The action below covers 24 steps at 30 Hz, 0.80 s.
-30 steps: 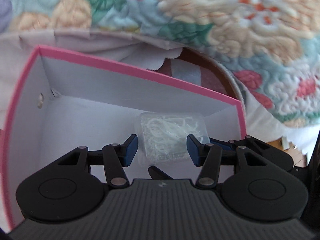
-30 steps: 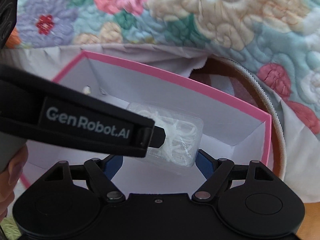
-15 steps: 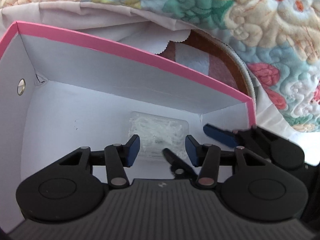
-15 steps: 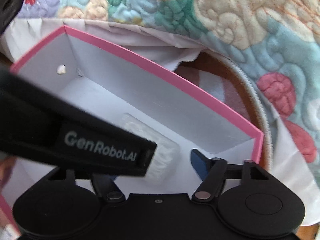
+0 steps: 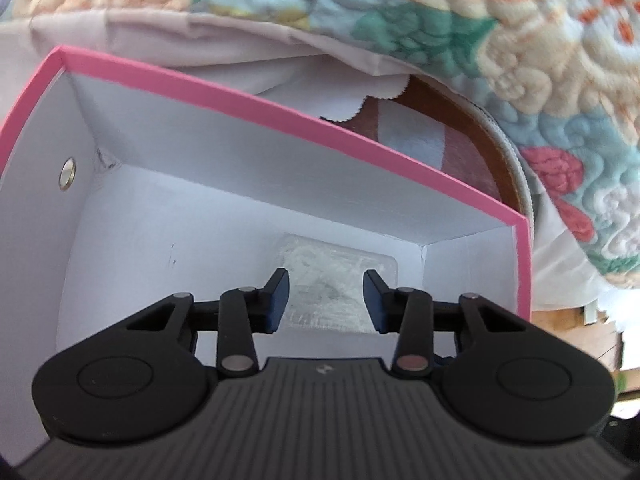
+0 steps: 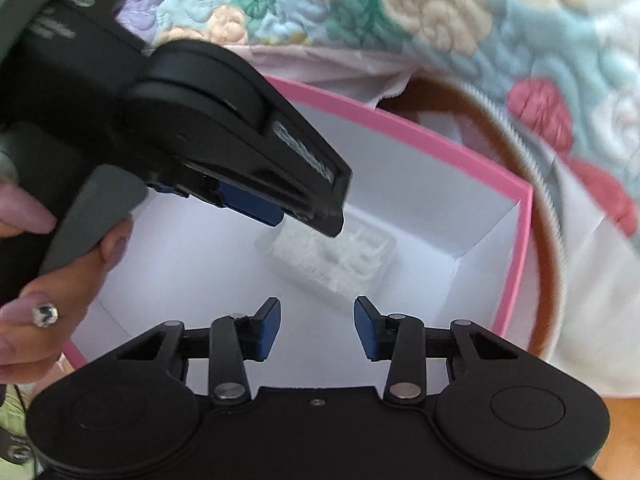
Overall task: Organize objects
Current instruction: 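Open the left tool to release the box and withdraw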
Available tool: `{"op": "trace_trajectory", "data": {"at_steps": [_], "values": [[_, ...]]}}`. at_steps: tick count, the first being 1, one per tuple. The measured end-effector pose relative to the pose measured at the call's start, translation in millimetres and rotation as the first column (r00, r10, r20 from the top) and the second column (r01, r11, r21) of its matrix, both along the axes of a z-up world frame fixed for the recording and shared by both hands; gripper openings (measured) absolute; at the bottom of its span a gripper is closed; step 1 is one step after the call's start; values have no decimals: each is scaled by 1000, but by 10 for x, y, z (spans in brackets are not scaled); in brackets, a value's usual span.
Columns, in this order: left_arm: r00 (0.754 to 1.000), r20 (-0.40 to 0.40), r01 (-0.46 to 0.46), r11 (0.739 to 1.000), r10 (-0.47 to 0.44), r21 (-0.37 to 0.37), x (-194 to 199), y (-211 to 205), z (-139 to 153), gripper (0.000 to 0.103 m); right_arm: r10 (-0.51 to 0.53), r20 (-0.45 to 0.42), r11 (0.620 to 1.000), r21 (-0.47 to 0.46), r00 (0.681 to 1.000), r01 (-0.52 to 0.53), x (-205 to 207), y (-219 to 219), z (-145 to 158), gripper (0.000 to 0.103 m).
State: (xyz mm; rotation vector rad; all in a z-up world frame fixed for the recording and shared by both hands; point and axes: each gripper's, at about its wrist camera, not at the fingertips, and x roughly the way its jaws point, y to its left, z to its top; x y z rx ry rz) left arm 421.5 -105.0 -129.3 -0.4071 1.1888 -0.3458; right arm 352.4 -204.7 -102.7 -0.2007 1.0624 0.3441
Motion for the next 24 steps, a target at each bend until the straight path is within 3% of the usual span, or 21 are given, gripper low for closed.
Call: {"op": "trace_trajectory", "data": {"at_steps": [2, 5, 6, 7, 9, 13, 17, 20, 24], "values": [[1000, -12, -3, 1000, 4, 25, -11, 18, -17, 41, 9, -2, 1000, -1, 1000, -9, -7, 7, -55, 44], [1000, -17, 1, 1000, 0, 20, -31, -3, -65, 42, 24, -26, 1000, 5, 999, -24, 4, 29, -124, 32], [1000, -22, -10, 1000, 10, 10, -35, -9, -90, 43, 30, -26, 1000, -2, 999, -30, 10, 44, -144, 20], [1000, -23, -21, 1000, 21, 6, -40, -20, -105, 43, 24, -16, 999, -28, 1000, -24, 23, 66, -168, 14], [1000, -14, -16, 1000, 16, -12, -45, -63, -105, 43, -9, 0, 997, -77, 1000, 9, 70, 81, -207, 14], [999, -46, -1, 995, -3, -100, -16, -147, -141, 41, -82, 5, 995, -53, 997, 82, 156, -18, -187, 10], [1000, -29, 9, 996, -12, -87, -75, -183, -83, 41, -93, 56, 991, -91, 994, 97, 58, -6, -124, 13], [999, 32, 41, 998, -40, -39, -219, -90, 82, 41, -106, 78, 994, 29, 991, 104, -204, -86, 54, 23], [995, 36, 87, 995, -89, 43, -526, 119, 369, 54, -128, 77, 982, 147, 989, 116, -494, -196, 266, 35]]}}
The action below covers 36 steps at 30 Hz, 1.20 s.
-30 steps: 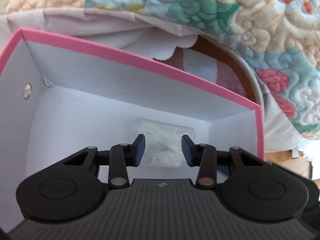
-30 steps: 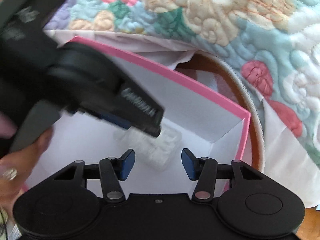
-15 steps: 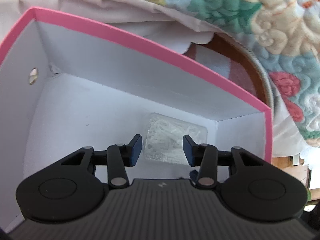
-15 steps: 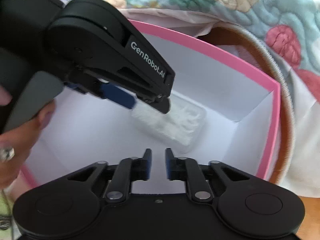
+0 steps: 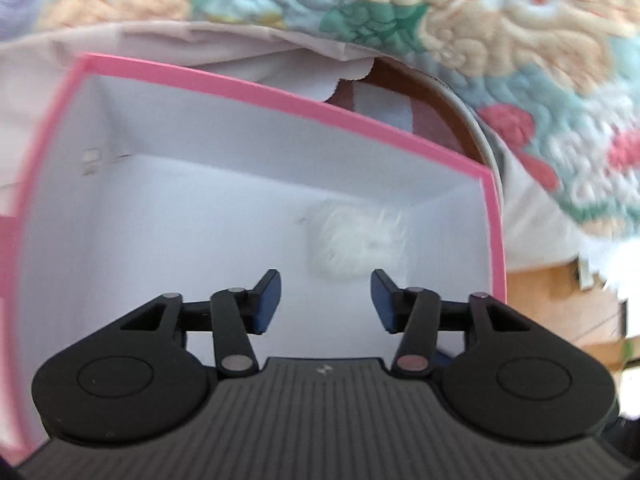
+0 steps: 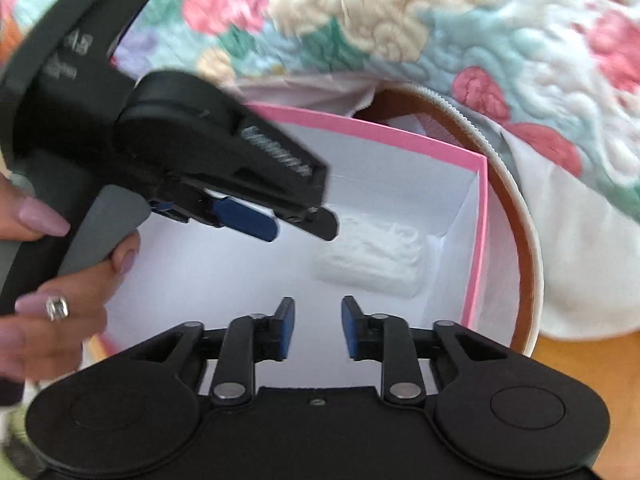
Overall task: Organize objects
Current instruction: 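Open the left tool to release the box and withdraw, then lower the left tool onto the green yarn skein and grasp it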
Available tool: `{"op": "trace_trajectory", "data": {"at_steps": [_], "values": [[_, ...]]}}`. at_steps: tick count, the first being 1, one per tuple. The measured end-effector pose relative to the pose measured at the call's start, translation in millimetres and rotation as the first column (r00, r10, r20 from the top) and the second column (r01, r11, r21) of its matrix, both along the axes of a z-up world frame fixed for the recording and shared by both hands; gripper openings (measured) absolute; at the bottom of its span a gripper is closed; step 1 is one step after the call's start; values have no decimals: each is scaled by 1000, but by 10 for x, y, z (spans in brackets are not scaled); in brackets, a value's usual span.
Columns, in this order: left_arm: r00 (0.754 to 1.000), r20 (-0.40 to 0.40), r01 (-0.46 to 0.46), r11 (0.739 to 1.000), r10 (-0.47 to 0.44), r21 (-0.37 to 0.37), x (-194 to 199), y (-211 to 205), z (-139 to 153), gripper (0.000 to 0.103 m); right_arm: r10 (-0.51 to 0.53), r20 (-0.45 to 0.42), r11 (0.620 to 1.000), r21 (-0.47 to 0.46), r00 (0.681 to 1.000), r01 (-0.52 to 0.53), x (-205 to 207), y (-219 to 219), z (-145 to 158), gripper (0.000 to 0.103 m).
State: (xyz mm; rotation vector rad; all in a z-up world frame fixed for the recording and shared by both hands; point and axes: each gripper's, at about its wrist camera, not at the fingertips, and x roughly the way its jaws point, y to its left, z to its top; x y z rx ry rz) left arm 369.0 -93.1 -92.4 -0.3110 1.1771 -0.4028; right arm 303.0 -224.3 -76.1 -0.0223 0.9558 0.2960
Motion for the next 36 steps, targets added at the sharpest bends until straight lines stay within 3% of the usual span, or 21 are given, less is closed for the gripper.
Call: {"op": "trace_trajectory", "data": {"at_steps": [4, 8, 11, 14, 19, 25, 31, 36], "values": [[999, 26, 35, 998, -36, 47, -299, 336, 394, 61, 4, 11, 998, 64, 1000, -5, -230, 38, 199, 44], [996, 59, 60, 990, -68, 131, -673, 616, 697, 67, 27, 42, 998, 52, 999, -29, -307, -21, 452, 51], [994, 72, 66, 977, -82, 204, -803, 646, 928, 75, 46, 52, 999, 25, 998, -47, -488, 62, 705, 52], [997, 46, 51, 952, -68, 300, -1058, 768, 1102, 77, 80, 37, 996, 38, 996, -81, -748, 118, 961, 54], [1000, -3, 20, 970, -20, 240, -1495, 1089, 1276, 77, 122, 25, 991, 50, 992, -124, -1176, 223, 1270, 63], [998, 10, -64, 984, 63, 168, -1910, 1496, 1553, 77, 190, -2, 980, 62, 982, -190, -1566, 388, 1539, 67], [994, 81, -88, 971, 71, 221, -2286, 1625, 1768, 83, 230, -51, 970, 88, 972, -225, -1835, 543, 1637, 70], [995, 101, -49, 952, 19, 304, -2533, 1526, 1725, 89, 284, -104, 956, 109, 953, -273, -2062, 719, 1653, 72]]}}
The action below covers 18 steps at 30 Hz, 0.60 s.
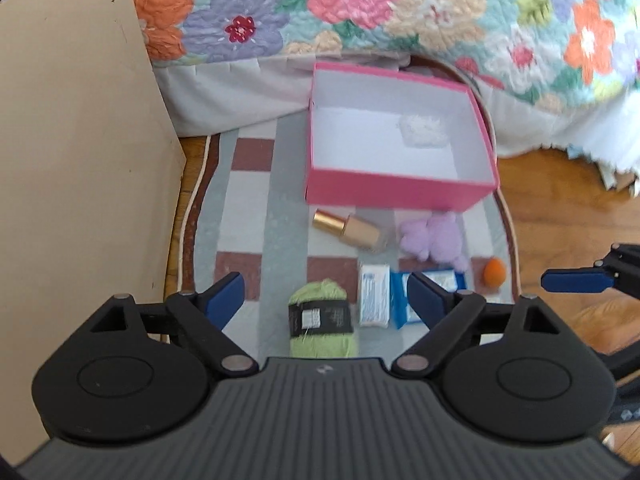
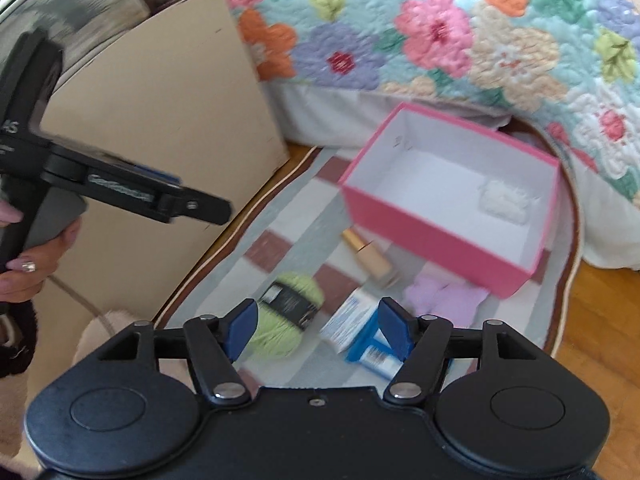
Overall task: Organize objects
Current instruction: 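Lower the left tool onto the green yarn skein and grasp it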
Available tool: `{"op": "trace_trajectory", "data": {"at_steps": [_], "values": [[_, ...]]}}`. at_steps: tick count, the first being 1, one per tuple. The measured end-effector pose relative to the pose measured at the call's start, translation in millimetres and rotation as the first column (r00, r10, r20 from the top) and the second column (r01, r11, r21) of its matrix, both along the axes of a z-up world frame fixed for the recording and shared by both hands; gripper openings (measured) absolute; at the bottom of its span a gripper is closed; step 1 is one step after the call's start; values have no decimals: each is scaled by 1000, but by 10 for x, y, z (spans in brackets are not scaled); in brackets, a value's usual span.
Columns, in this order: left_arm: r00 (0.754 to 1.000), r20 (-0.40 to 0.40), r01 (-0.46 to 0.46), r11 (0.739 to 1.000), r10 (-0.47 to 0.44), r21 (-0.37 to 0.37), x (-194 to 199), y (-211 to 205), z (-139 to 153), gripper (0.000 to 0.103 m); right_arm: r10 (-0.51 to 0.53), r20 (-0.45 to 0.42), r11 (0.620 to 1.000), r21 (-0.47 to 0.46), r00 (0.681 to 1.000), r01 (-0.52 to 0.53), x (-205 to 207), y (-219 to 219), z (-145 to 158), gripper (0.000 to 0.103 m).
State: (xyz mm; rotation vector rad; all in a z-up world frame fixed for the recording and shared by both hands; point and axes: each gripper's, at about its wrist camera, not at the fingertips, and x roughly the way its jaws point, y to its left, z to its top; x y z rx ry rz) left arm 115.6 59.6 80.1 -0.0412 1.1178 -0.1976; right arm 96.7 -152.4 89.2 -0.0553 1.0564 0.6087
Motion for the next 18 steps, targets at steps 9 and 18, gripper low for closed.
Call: {"op": "trace_trajectory", "data": {"at_steps": [9, 18], "values": [[994, -27, 101, 995, -102, -13, -215, -165, -348, 95, 88, -76, 996, 30, 993, -86, -225, 281, -284, 84], [990, -118, 71, 992, -83, -102, 41, -46, -1068, 96, 126, 40, 990, -74, 991, -123, -233, 516, -803, 84]]}}
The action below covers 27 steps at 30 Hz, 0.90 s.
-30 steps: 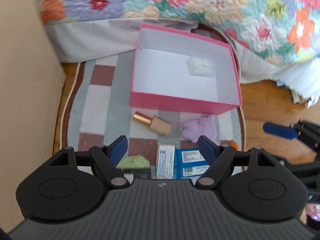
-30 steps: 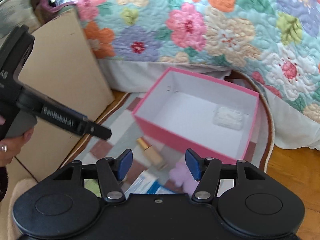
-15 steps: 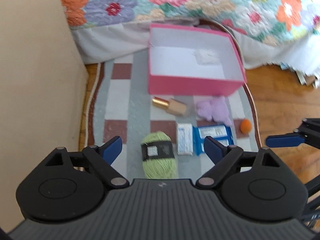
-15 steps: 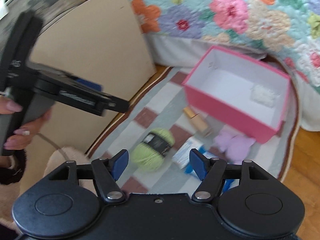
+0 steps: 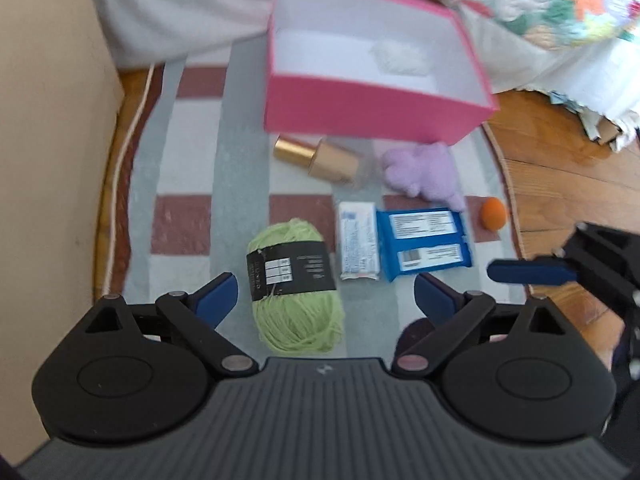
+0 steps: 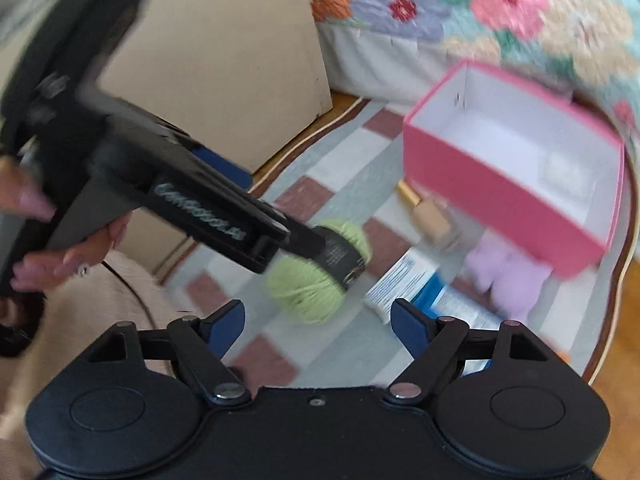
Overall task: Organize objects
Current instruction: 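Lower the left tool onto the green yarn skein and grasp it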
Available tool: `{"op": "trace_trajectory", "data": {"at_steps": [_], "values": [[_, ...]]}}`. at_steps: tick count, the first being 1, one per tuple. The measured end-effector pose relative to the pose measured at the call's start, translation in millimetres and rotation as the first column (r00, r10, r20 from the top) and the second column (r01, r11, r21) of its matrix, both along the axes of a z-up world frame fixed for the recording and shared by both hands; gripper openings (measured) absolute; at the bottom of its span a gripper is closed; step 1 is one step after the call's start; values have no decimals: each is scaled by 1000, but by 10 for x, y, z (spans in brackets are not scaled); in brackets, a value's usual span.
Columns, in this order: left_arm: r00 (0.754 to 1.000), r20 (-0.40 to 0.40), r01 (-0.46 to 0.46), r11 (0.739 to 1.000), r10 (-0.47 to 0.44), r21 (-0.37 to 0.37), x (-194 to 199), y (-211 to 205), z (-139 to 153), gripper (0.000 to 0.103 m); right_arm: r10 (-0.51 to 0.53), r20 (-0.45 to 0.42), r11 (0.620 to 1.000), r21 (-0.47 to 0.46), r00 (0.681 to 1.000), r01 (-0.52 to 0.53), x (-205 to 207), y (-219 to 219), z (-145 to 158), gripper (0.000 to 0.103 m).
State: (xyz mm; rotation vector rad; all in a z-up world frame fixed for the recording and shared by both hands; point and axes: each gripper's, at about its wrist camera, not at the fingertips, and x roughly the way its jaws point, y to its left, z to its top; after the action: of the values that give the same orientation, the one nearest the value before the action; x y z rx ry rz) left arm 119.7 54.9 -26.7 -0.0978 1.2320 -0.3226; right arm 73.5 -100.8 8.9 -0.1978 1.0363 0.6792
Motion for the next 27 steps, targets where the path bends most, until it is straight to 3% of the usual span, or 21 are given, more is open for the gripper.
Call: {"op": "trace_trajectory", "data": {"at_steps": [4, 8, 13, 16, 20, 24, 27], "values": [[997, -67, -47, 999, 48, 8, 99, 51, -331, 96, 27, -36, 998, 53, 999, -25, 44, 98, -219, 84], [991, -111, -75, 996, 70, -42, 132, 107, -520, 94, 52, -48, 996, 70, 998, -49, 68, 246, -476, 84], [990, -103, -96, 995, 92, -30, 141, 111, -654, 90, 117, 80, 992, -48, 990, -114, -136, 570, -842, 81], [990, -117, -77, 997, 75, -11, 154, 74, -750, 78, 110, 163, 991, -92, 980, -96, -188, 641, -1010, 81], [984, -150, -102, 994, 97, -25, 116, 68, -905, 72, 31, 142, 998, -64, 989, -22, -63, 571, -1200, 81], [985, -82, -154, 988, 151, -33, 18, 6, -955, 69, -3, 85, 1000, 19, 996, 1, 50, 468, -1305, 81], [986, -53, -158, 987, 156, -29, -14, -35, -928, 61, 16, 96, 999, 28, 995, -18, 49, 474, -1373, 69]]}}
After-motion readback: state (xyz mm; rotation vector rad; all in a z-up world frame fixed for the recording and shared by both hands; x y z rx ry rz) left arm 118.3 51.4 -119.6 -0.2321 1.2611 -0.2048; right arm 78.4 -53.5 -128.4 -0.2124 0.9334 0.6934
